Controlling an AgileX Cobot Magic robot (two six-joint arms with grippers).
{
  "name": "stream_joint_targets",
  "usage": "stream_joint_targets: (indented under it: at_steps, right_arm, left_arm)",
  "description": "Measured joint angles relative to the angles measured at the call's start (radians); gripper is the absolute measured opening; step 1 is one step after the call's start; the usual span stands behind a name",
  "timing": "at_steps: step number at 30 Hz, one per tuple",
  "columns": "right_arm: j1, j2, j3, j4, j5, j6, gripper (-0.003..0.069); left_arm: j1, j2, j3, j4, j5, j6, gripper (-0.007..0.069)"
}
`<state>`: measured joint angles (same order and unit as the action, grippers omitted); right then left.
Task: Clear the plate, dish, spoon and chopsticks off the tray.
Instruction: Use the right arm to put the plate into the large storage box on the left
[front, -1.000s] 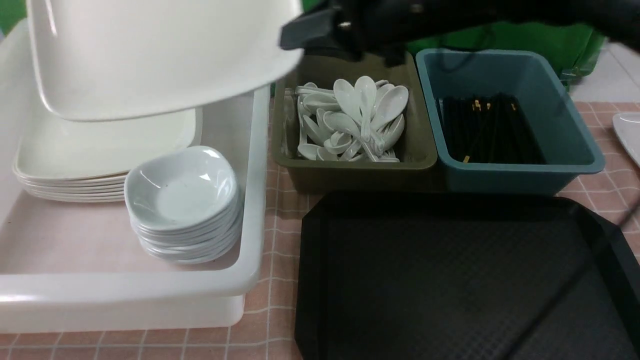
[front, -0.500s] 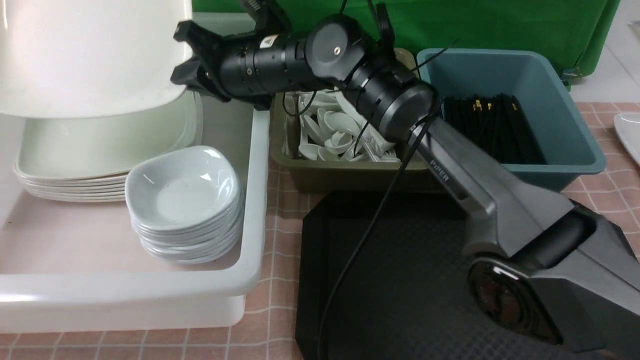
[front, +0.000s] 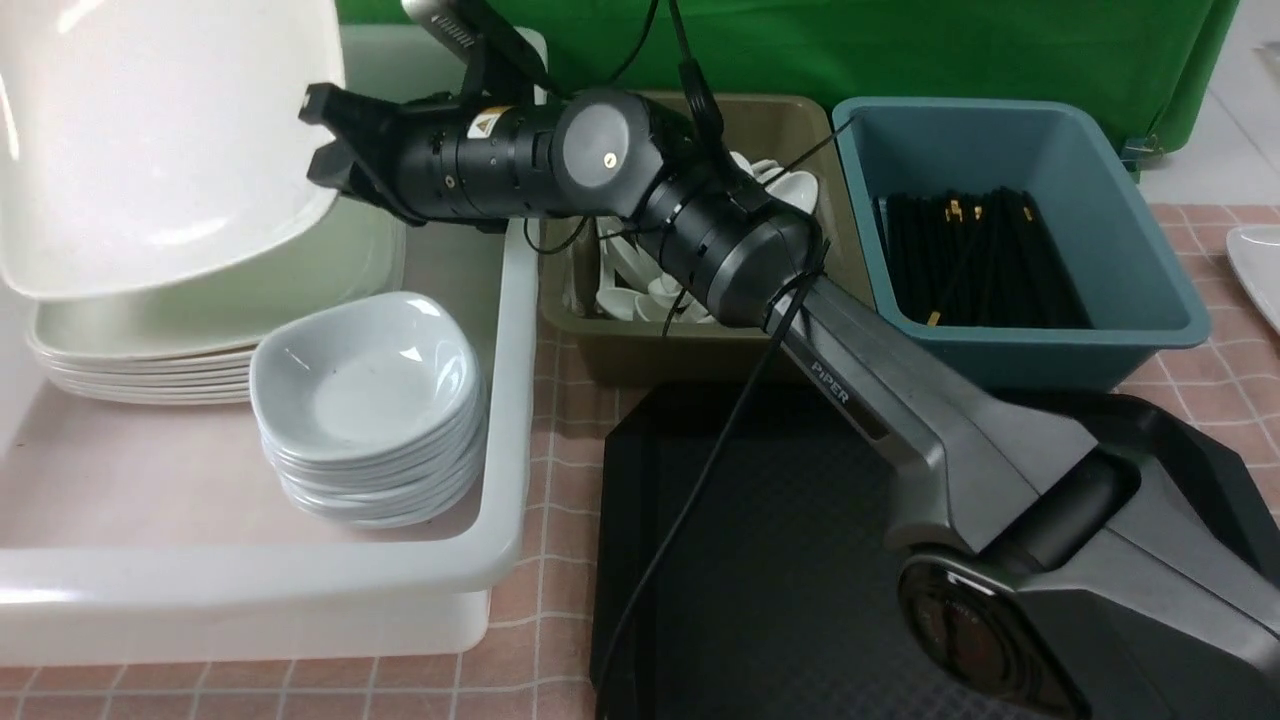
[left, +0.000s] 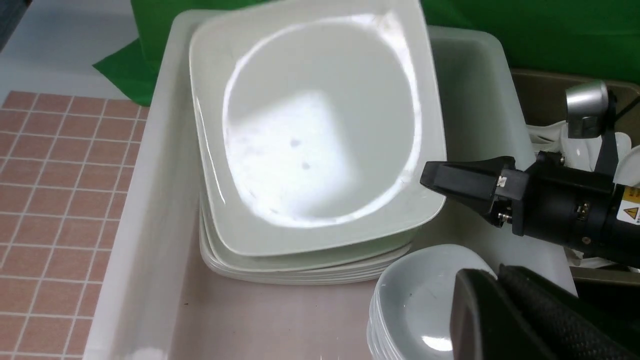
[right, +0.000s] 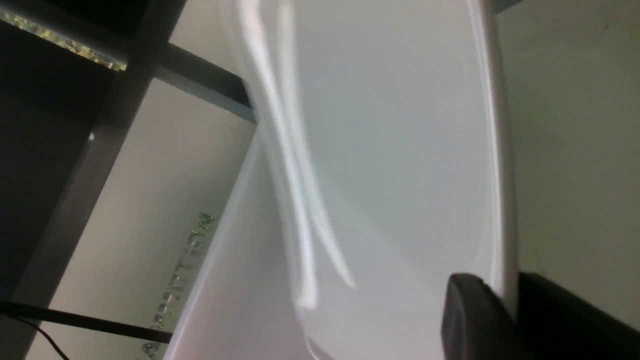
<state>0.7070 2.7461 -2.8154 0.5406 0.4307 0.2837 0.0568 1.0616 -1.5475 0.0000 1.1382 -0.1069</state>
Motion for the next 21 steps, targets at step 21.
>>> stream_joint_targets:
  at_steps: [21]
  right_arm:
    - [0.004, -0.006, -0.031, -0.15, 0.061, 0.01, 0.0465]
  left_arm:
    - [0.0, 0.0, 0.0, 0.0, 0.005, 0.041, 0.0019]
